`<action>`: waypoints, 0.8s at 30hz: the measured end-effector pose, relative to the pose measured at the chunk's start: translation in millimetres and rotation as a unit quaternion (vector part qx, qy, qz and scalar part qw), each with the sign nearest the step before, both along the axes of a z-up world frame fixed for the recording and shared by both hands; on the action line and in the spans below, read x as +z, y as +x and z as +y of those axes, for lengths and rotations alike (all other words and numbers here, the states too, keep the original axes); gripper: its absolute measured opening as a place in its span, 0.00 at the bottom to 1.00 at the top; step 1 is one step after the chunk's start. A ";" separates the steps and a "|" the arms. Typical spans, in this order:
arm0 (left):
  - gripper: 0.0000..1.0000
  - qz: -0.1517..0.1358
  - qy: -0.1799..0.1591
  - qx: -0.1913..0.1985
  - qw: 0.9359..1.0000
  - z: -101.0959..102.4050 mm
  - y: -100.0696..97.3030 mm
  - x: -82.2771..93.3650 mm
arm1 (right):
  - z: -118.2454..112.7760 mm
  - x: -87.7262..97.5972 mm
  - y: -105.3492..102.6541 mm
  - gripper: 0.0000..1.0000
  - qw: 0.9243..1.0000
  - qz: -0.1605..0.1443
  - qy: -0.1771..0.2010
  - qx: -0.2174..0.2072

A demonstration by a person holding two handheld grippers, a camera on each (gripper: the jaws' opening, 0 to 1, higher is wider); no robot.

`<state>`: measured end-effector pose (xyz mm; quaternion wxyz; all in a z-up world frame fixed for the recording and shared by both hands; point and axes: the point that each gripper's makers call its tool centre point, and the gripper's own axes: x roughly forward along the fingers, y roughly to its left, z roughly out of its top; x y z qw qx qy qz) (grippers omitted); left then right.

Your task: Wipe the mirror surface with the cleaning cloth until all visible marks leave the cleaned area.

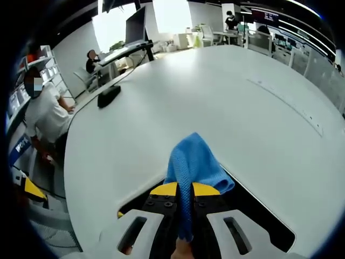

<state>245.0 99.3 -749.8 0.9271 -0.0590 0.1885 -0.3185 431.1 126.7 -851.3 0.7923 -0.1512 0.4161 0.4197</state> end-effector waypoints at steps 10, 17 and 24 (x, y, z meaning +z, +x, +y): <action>0.91 0.001 -0.001 -0.001 1.000 -0.2 -0.1 0.0 | 1.0 0.3 -2.6 0.03 1.000 0.002 0.004 0.000; 0.91 0.000 0.001 -0.003 1.000 -0.6 -0.5 -0.4 | 2.7 -2.7 -0.8 0.03 1.000 0.002 0.006 0.003; 0.91 0.001 0.000 -0.002 1.000 -0.2 -0.5 -0.2 | 3.1 -0.4 -9.7 0.03 1.000 0.003 0.008 0.005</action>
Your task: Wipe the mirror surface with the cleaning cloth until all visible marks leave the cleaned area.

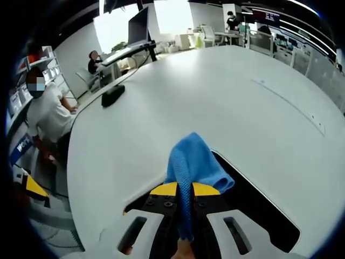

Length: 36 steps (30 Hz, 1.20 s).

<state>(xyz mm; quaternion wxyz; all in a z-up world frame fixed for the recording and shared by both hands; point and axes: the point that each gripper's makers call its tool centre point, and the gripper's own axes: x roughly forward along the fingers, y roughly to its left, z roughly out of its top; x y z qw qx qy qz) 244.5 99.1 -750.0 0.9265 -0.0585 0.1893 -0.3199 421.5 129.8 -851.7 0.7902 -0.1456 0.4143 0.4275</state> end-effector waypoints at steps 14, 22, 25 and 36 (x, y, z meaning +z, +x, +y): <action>0.91 -0.001 0.005 -0.002 1.000 -0.5 -0.3 -0.2 | -0.9 -0.4 -4.5 0.03 1.000 0.003 0.005 0.004; 0.89 -0.002 0.011 -0.003 1.000 -0.7 -0.6 -1.3 | -1.6 -0.2 -11.1 0.03 1.000 0.002 0.006 0.006; 0.89 0.000 0.011 -0.005 1.000 -1.2 -1.0 -2.1 | -1.9 0.0 -13.6 0.03 1.000 0.003 0.006 0.008; 0.91 0.001 0.009 -0.001 1.000 -0.5 -0.8 -1.6 | -1.3 -0.6 -19.4 0.03 1.000 0.002 0.001 0.020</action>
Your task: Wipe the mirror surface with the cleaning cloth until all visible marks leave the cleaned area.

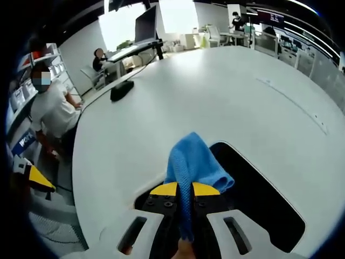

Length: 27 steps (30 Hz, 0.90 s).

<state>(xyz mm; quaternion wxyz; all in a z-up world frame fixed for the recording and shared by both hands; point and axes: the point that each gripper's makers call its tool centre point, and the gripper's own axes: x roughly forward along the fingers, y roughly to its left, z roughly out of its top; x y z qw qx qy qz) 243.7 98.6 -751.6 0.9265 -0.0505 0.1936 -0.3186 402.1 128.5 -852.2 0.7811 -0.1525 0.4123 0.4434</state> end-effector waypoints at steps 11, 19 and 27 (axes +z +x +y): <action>0.91 -0.001 -0.002 0.002 1.000 0.4 0.4 0.8 | 0.9 -0.3 -5.2 0.03 1.000 0.001 -0.002 0.004; 0.91 -0.001 -0.001 0.002 1.000 0.4 0.1 0.6 | 1.2 -0.4 -5.7 0.03 1.000 0.001 -0.001 0.002; 0.91 -0.001 -0.001 0.002 1.000 0.3 -0.2 0.4 | 1.2 -0.5 -6.6 0.03 1.000 0.002 0.001 0.001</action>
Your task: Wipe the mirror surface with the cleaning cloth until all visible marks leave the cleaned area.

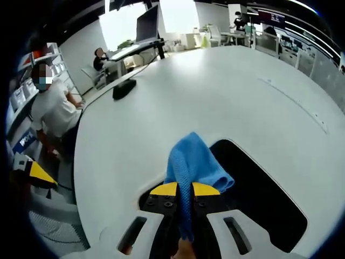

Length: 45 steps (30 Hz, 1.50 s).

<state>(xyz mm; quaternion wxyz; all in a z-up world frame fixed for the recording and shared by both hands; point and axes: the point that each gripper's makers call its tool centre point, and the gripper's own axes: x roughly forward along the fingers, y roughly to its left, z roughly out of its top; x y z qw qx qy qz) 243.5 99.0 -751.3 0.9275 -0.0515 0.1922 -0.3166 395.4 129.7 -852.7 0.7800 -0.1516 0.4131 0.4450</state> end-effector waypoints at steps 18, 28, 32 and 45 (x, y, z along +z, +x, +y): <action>0.91 0.002 0.000 0.000 1.000 -0.3 0.0 -0.5 | -1.5 1.3 -3.7 0.03 1.000 0.005 0.012 -0.009; 0.91 0.002 0.002 0.003 1.000 0.8 0.7 -0.9 | -7.6 0.8 -1.3 0.03 1.000 0.005 0.012 -0.007; 0.91 0.002 0.003 0.005 1.000 1.4 0.8 -1.1 | -7.6 0.2 -0.5 0.03 1.000 0.005 0.012 -0.006; 0.91 0.004 0.005 0.006 1.000 1.5 0.8 -1.7 | -13.8 -0.1 -0.7 0.03 1.000 0.006 0.012 -0.007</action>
